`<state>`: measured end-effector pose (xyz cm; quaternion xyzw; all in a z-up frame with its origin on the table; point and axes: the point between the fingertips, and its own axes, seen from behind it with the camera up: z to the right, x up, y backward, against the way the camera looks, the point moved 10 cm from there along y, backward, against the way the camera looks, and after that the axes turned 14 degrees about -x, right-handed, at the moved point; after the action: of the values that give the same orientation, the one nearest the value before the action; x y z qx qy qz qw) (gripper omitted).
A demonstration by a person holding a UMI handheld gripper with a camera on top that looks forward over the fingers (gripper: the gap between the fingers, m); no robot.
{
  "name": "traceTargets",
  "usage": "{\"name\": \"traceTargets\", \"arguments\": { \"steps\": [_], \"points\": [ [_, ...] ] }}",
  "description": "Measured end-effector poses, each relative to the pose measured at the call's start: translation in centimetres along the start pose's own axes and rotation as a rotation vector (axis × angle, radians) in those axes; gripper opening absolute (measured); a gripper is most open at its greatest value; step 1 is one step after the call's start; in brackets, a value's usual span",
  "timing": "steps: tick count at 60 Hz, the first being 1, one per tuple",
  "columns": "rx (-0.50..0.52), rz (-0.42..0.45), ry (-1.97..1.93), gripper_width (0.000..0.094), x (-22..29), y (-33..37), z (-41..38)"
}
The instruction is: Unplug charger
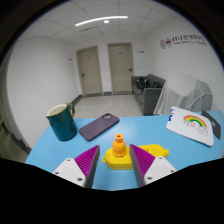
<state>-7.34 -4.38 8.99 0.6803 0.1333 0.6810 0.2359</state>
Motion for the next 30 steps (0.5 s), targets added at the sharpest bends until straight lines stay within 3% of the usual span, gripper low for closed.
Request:
{"name": "traceTargets", "arguments": {
  "steps": [6,8,17,22,27,30],
  "points": [
    [0.007,0.021,-0.011,0.043,0.0,-3.2,0.4],
    [0.014,0.049,0.006,0.0224,0.1,-3.5,0.6],
    [0.038,0.083,0.053,0.0077,-0.2,-3.6,0.8],
    [0.029,0.06,0.098,0.0063,0.8,-3.2,0.6],
    [0.101,0.254,0.075,0.0063,6.8,0.9,0.6],
    [0.071,0.325,0.094,0.0062,10.3,2.5,2.3]
  ]
}}
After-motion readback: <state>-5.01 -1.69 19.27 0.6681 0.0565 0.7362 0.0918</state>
